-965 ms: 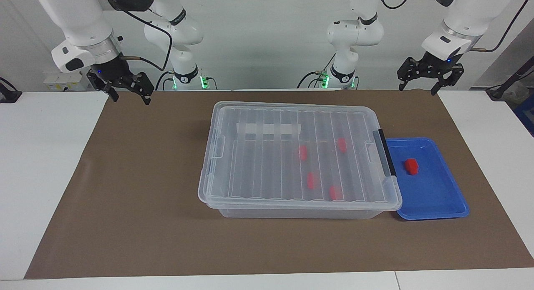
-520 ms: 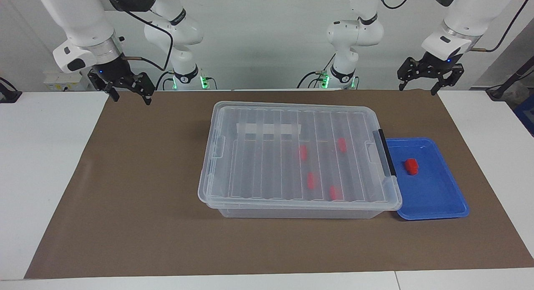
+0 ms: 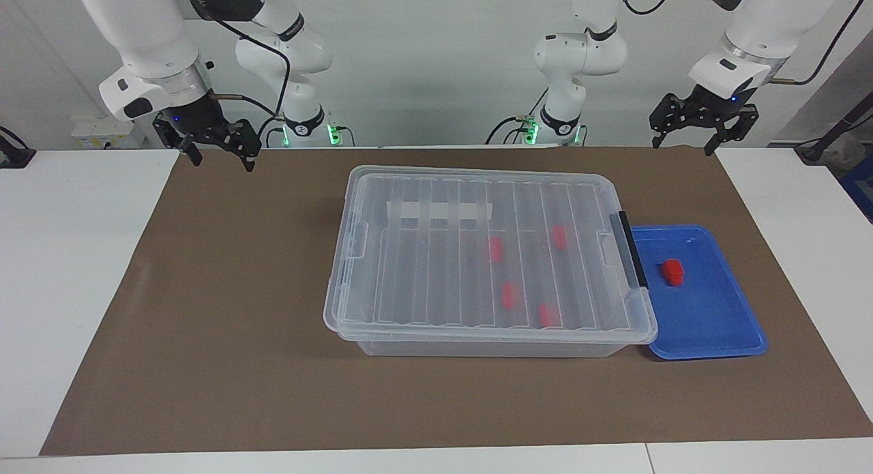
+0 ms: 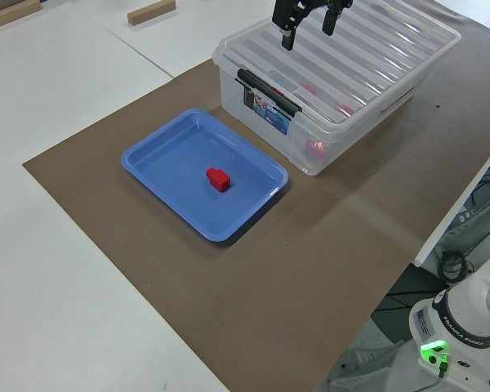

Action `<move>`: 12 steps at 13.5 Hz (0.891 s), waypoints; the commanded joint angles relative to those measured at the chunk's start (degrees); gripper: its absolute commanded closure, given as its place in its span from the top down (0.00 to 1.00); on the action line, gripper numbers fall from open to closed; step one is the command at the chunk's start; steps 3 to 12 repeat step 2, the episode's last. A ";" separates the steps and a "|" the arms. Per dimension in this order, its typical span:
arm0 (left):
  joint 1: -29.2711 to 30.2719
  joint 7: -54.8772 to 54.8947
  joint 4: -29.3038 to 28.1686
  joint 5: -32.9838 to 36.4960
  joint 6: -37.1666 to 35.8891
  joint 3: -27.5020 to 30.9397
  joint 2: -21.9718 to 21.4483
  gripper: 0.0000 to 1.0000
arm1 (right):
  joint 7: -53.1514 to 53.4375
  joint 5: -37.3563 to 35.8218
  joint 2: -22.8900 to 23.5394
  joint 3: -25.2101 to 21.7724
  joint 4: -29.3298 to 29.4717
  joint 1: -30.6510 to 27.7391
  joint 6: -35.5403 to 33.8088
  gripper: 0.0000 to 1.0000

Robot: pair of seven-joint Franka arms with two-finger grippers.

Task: Place red block in blue tray from box

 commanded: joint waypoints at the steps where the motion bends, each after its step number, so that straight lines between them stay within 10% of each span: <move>1: 0.46 -0.40 0.01 0.90 -0.61 -0.37 -0.10 1.00 | 0.74 -0.76 -1.72 0.69 -2.20 -0.27 1.03 1.00; 12: 0.46 -0.40 0.01 0.90 -0.61 -0.37 -0.10 1.00 | 0.74 -0.76 -1.72 0.60 -2.20 -0.27 0.86 1.00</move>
